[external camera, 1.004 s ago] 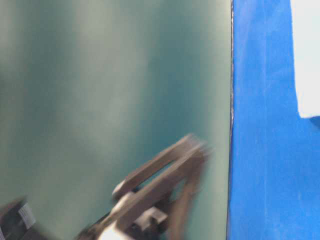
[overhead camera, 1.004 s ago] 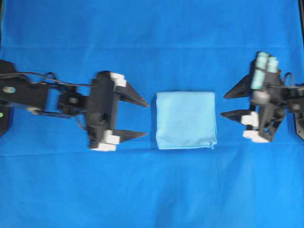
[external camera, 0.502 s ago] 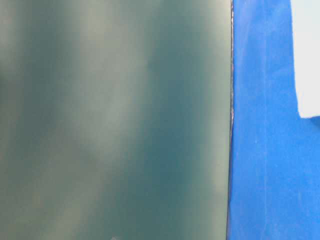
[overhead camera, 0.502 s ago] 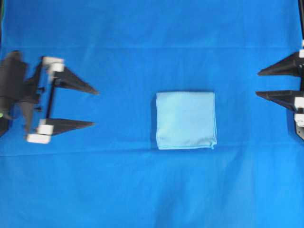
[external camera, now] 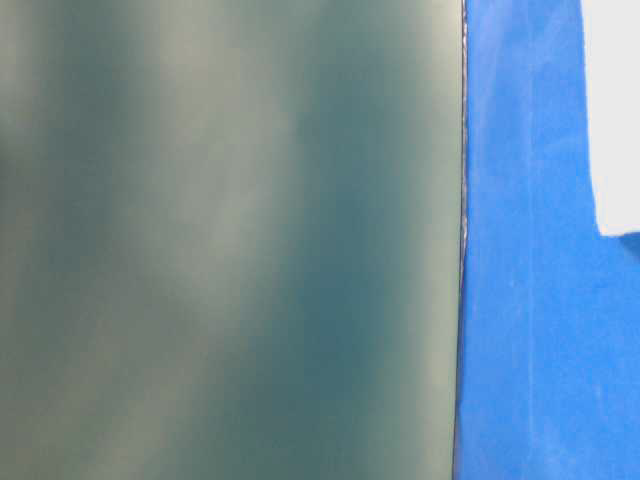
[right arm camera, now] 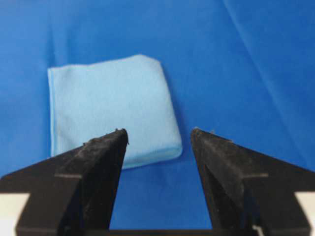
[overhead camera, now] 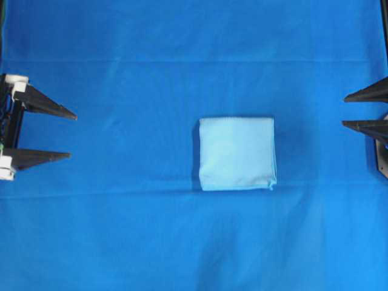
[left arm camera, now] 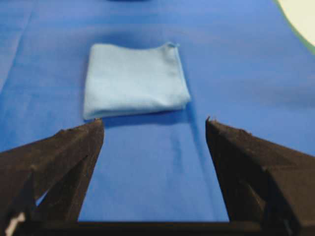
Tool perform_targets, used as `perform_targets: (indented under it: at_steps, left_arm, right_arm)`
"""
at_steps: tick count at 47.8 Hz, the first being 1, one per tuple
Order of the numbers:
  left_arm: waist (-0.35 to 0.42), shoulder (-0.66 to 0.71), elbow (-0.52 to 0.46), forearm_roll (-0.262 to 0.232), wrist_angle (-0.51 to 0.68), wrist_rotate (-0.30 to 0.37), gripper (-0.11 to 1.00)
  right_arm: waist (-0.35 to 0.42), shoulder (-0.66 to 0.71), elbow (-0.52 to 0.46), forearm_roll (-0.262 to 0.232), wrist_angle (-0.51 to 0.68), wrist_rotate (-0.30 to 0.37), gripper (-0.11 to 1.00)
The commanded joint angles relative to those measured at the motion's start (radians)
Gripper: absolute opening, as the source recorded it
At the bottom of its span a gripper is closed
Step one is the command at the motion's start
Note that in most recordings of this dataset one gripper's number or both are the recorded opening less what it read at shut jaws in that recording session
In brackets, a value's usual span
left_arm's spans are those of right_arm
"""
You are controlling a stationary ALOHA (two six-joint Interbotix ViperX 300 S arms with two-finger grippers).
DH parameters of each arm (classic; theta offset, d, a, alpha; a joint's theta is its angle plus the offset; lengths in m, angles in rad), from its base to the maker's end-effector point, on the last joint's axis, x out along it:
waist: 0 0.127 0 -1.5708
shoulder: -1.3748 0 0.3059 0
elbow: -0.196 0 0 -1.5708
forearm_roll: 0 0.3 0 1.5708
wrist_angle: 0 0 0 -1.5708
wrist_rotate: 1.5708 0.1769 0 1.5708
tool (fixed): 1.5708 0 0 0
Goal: Fold the light blue towel.
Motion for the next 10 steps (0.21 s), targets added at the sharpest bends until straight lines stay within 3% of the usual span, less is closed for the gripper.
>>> perform_targets:
  at_steps: [1,10]
  left_arm:
    - [0.000,-0.029,0.020,0.003,-0.009,-0.002,0.79]
    - [0.000,-0.098,0.071,0.003,-0.009,-0.003,0.77]
  right_arm:
    - [-0.021,0.002,0.002,-0.002,-0.025,0.005,0.59]
    - [-0.035,0.006,0.006,0.000,-0.035,0.011,0.59]
